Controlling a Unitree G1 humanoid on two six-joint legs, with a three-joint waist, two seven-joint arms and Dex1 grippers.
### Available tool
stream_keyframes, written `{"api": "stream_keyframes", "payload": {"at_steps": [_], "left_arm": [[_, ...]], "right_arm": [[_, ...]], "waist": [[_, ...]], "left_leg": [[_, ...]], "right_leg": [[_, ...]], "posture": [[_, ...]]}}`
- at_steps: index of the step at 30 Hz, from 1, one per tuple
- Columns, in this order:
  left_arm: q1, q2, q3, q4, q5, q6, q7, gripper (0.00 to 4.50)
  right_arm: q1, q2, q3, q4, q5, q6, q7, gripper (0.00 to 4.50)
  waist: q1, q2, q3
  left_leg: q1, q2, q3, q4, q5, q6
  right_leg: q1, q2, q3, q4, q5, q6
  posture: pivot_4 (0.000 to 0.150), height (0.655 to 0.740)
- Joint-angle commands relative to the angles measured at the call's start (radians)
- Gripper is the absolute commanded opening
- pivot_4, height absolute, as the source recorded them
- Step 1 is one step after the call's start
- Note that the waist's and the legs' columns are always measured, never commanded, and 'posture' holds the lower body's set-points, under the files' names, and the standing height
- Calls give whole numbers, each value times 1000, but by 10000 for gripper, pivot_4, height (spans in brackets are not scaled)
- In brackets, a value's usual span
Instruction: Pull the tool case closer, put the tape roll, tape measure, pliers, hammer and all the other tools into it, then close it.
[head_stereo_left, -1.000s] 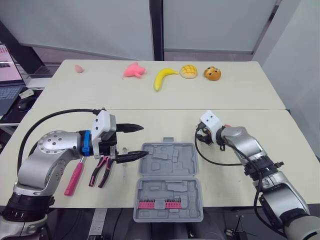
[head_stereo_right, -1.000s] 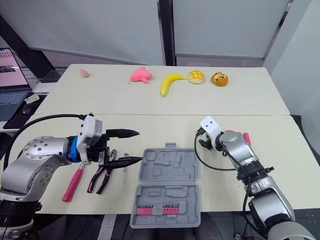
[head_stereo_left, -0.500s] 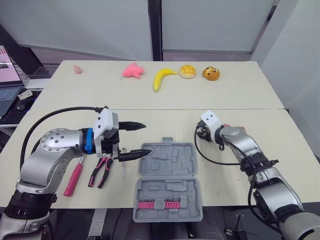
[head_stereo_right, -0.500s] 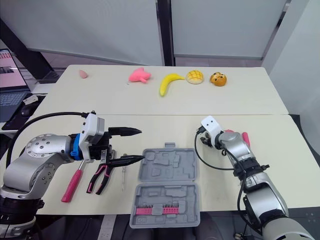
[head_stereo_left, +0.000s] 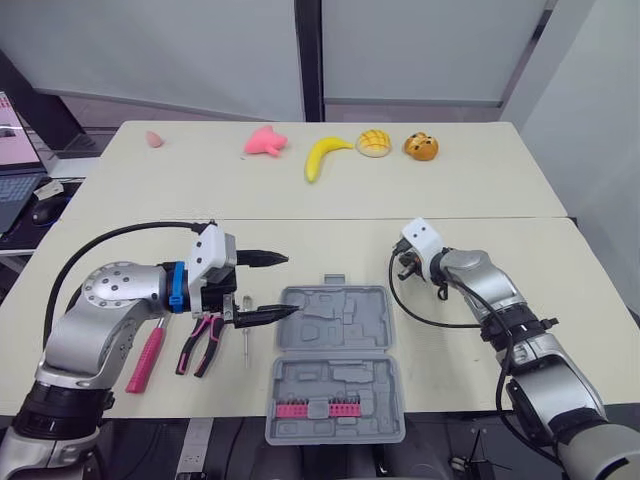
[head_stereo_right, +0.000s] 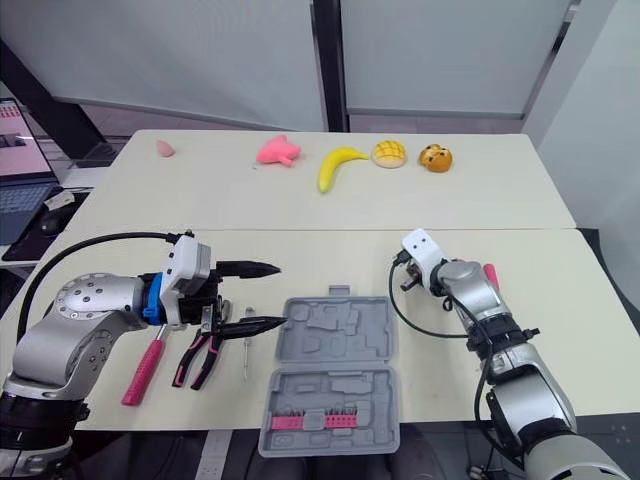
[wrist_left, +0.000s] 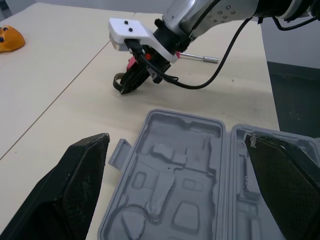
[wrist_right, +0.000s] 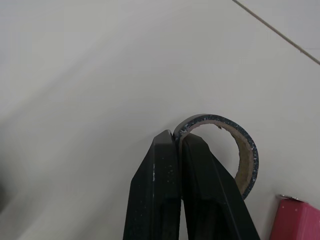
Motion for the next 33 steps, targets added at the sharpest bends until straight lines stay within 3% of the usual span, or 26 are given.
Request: {"api": "stream_keyframes", "payload": {"at_steps": [1,7,13,22,33], "left_arm": [[16,25,45,6,7,-28,-12,45000],[82,68,96,59,37,-76,-32,45000],[166,130,146,137,73,-139,-77,45000],[204,159,169,188,86,-188,-123,45000],[209,184,177,110,60,-117,-120,45000]], "right_arm": [[27,-23,-5,-132,23,52,52,158],[90,-40,37,-434,94,239,160,158],[69,68,78,-631,230,472,181,158],[-13,305,153,-362,220,392,74,158],[-97,412,188,-83,175,227,68,158]], "waist": [[1,0,0],[-3,0,0],[-11,0,0],[-14,0,0],[-23,0,0]], "left_leg": [[0,0,0,0,0,0],[0,0,0,0,0,0],[0,0,-1,0,0,0],[0,0,-2,0,0,0],[0,0,-2,0,0,0]], "right_leg": [[0,0,0,0,0,0],[0,0,0,0,0,0],[0,0,-1,1,0,0],[0,0,-2,1,0,0],[-1,0,-2,2,0,-1]], "posture": [[1500,7255],[1500,7255],[1500,7255],[1500,7255],[1500,7255]]}}
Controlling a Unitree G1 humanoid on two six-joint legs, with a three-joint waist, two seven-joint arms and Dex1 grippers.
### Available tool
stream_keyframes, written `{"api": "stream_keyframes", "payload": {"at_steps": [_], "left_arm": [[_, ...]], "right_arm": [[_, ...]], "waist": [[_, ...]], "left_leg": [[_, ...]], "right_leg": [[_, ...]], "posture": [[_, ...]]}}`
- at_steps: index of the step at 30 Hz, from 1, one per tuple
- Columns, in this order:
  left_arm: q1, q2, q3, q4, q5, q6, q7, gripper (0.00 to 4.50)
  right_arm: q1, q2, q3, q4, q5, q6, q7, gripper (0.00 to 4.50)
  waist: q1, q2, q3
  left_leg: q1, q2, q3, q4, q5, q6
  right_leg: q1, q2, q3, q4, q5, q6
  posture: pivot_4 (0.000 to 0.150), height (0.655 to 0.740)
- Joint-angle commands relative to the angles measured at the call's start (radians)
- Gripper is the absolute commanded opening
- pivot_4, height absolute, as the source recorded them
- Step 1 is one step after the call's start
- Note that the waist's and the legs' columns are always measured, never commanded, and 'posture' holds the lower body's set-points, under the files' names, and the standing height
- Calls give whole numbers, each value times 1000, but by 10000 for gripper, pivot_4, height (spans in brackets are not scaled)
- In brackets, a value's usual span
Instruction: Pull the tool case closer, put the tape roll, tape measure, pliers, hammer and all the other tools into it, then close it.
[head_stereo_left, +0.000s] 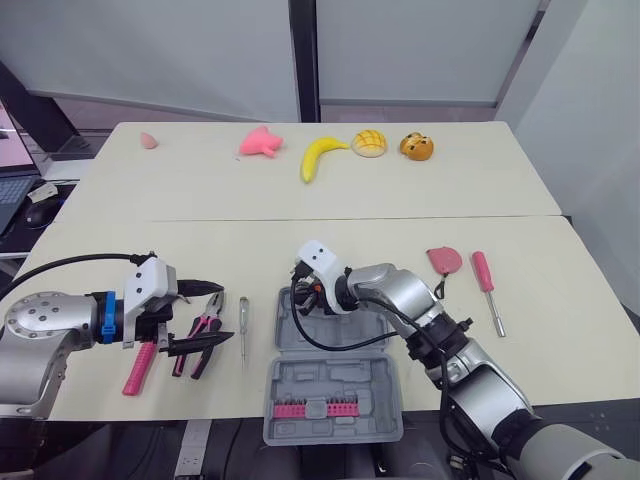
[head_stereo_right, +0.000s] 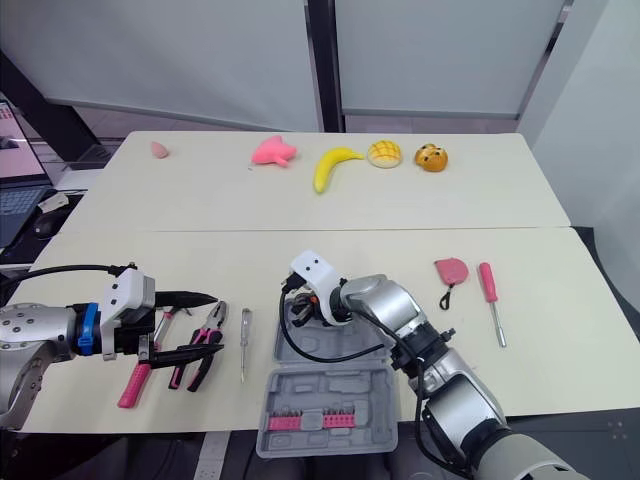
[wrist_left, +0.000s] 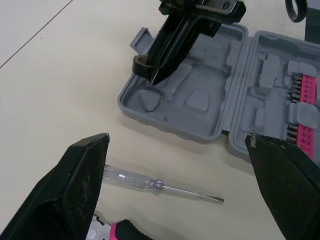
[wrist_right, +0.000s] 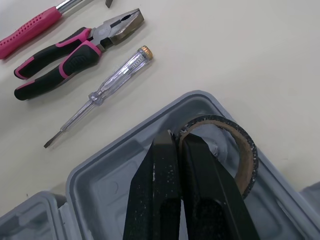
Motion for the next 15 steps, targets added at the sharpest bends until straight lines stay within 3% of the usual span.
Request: {"api": "stream_keyframes", "payload": {"at_steps": [1,15], "left_arm": [[0,32,25,-53,-12,20,-6,45000],[-18,42,15,-131,-8,94,16,45000]], "right_arm": [[-40,33,6,22,-9,-45,8,158],[-42,73,19,123,-46,-112,16,158]], "waist": [[0,0,0],[-1,0,0]], "left_leg": [[0,0,0,0,0,0],[1,0,0,0,0,0]], "right_leg": [[0,0,0,0,0,0],[-1,0,0,4,0,0]], "posture": [[1500,7255],[1500,7255]]}}
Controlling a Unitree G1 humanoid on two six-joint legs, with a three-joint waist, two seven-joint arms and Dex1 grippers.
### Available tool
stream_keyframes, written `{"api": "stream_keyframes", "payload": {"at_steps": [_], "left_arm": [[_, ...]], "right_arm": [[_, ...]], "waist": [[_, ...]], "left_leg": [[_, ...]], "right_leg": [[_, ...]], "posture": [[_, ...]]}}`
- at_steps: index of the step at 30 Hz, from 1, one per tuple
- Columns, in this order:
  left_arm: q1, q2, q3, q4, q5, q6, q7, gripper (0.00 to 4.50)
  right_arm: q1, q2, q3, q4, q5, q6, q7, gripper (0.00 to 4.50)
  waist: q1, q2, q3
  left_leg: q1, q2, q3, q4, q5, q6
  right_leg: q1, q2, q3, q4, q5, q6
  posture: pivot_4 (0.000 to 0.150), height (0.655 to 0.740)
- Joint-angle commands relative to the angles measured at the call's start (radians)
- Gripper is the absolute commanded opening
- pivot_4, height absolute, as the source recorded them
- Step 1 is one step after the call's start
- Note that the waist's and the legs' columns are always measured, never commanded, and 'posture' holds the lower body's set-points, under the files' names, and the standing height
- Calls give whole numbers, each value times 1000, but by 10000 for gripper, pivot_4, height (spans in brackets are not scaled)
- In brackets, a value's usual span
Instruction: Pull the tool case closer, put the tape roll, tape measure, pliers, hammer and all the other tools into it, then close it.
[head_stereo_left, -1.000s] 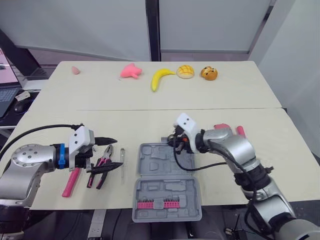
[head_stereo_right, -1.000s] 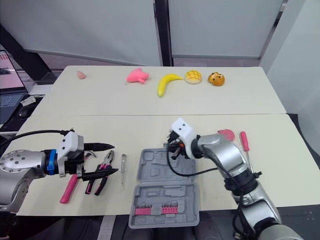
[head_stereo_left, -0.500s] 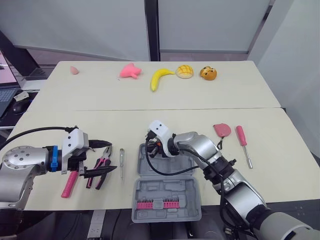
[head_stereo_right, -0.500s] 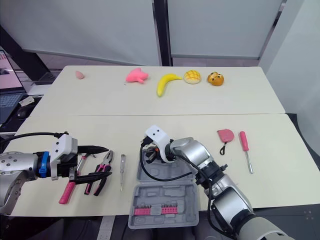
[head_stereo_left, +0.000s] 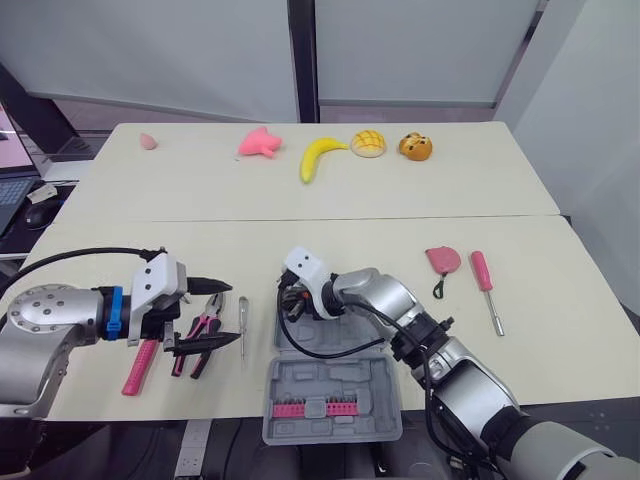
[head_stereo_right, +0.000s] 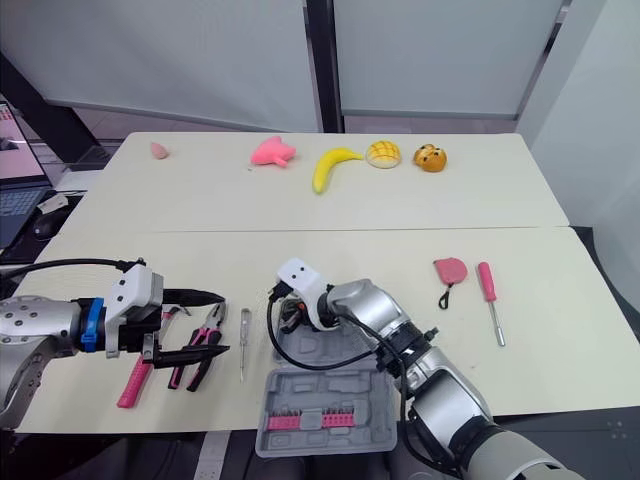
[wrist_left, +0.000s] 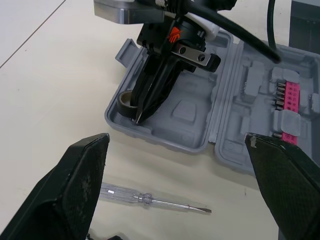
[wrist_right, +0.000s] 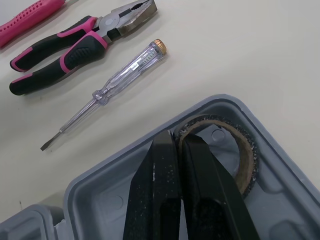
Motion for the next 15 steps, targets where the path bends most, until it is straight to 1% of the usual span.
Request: {"api": "stream_keyframes", "payload": {"at_steps": [1,9,13,14,15], "left_arm": [[-12,20,15,-39,-6,9,6,45000],[-9,18,16,-43,1,11,6,45000],[-1,15,18,-33,7,-1,5,45000],[1,14,18,-31,7,-3,5,45000],[2,14,19,-30,8,-4,4,45000]], "right_arm": [[-21,17,-4,6,-7,-24,12,158],[-29,21,-6,54,-20,-55,20,158],[-36,21,-32,44,-16,-57,17,158],[-36,20,-33,37,-16,-53,18,5433],[-36,19,-34,32,-16,-51,19,7102]], "waist": [[0,0,0],[0,0,0],[0,0,0],[0,0,0],[0,0,0]], "left_leg": [[0,0,0,0,0,0],[0,0,0,0,0,0],[0,0,0,0,0,0],[0,0,0,0,0,0],[0,0,0,0,0,0]], "right_leg": [[0,0,0,0,0,0],[0,0,0,0,0,0],[0,0,0,0,0,0],[0,0,0,0,0,0],[0,0,0,0,0,0]], "posture": [[1500,7255],[1500,7255],[1500,7255],[1500,7255],[1500,7255]]}}
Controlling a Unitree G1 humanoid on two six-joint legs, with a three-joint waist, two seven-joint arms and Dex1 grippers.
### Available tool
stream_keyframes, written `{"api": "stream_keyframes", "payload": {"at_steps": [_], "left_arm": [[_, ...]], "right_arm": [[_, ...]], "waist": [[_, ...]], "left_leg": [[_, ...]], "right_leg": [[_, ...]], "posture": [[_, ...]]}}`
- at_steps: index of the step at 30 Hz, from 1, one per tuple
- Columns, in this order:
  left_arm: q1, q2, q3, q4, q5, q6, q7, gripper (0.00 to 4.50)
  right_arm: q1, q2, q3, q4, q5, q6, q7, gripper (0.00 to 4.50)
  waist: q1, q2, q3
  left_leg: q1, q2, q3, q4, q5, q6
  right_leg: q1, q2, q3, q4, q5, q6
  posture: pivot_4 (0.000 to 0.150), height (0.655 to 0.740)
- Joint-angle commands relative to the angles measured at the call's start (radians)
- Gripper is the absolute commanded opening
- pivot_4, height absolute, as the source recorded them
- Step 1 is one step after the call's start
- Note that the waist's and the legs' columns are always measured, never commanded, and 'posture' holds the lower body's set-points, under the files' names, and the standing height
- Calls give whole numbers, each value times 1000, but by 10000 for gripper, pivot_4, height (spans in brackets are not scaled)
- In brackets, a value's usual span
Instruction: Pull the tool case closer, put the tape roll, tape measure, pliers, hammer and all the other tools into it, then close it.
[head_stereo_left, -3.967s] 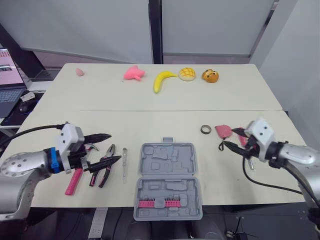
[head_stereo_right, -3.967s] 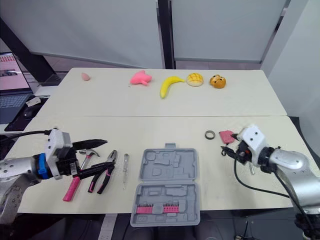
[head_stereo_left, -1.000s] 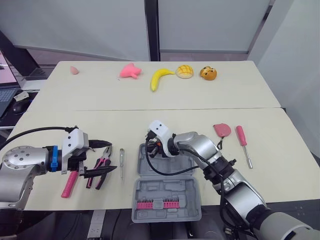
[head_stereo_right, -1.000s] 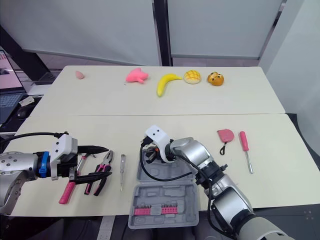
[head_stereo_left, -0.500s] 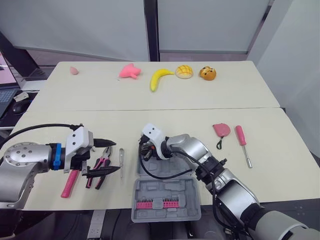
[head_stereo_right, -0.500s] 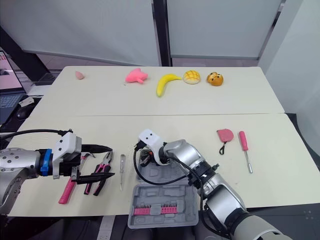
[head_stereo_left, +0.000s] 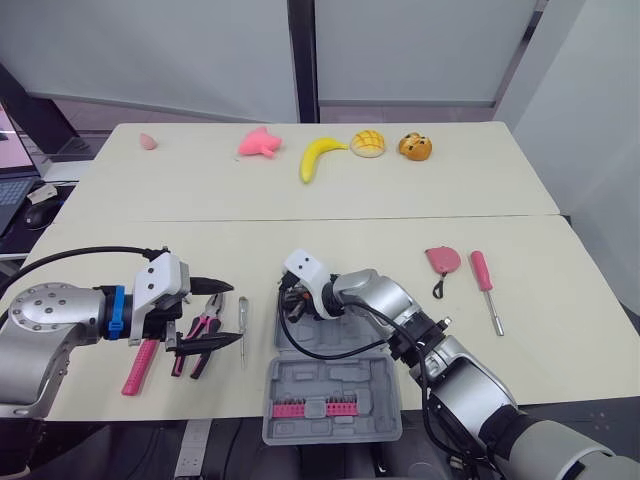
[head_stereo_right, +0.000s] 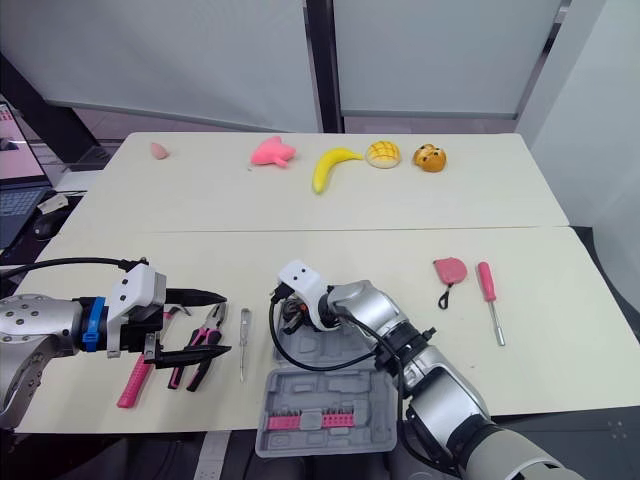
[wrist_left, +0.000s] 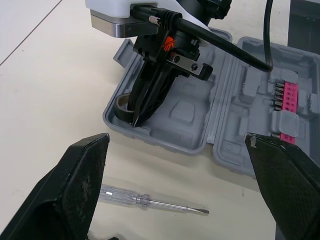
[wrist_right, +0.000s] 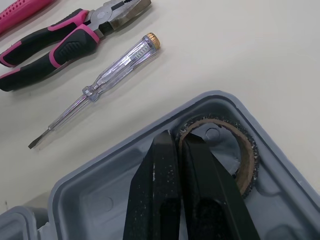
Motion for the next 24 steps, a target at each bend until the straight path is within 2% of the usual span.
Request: {"api": "stream_keyframes", "payload": {"at_steps": [1,5,9,14,18,24], "left_arm": [[2,14,19,-6,3,-18,-2,45000],[5,15,24,3,4,-24,-3,45000],[6,17,27,14,6,-34,-5,45000],[6,20,30,31,9,-46,-11,45000],[5,23,30,40,11,-52,-14,45000],[8,25,32,38,11,-53,-13,45000]], "right_arm": [[-24,9,-23,-47,8,10,9,9374],[-14,-5,-20,-122,19,59,29,17609],[12,-40,13,-198,10,55,64,17609],[62,-66,46,-229,-30,-107,59,17609],[79,-68,64,-207,-59,-189,46,10154],[85,-60,67,-129,-111,-318,11,10154]], "waist": [[0,0,0],[0,0,0],[1,0,0],[0,0,0],[0,0,0],[0,0,0]], "left_leg": [[0,0,0,0,0,0],[0,0,0,0,0,0],[0,0,0,0,0,0],[0,0,0,0,0,0],[0,0,0,0,0,0],[0,0,0,0,0,0]], "right_leg": [[0,0,0,0,0,0],[0,0,0,0,0,0],[0,0,0,0,0,0],[0,0,0,0,0,0],[0,0,0,0,0,0],[0,0,0,0,0,0]], "posture": [[1500,7255],[1500,7255],[1500,7255],[1500,7255],[1500,7255],[1500,7255]]}}
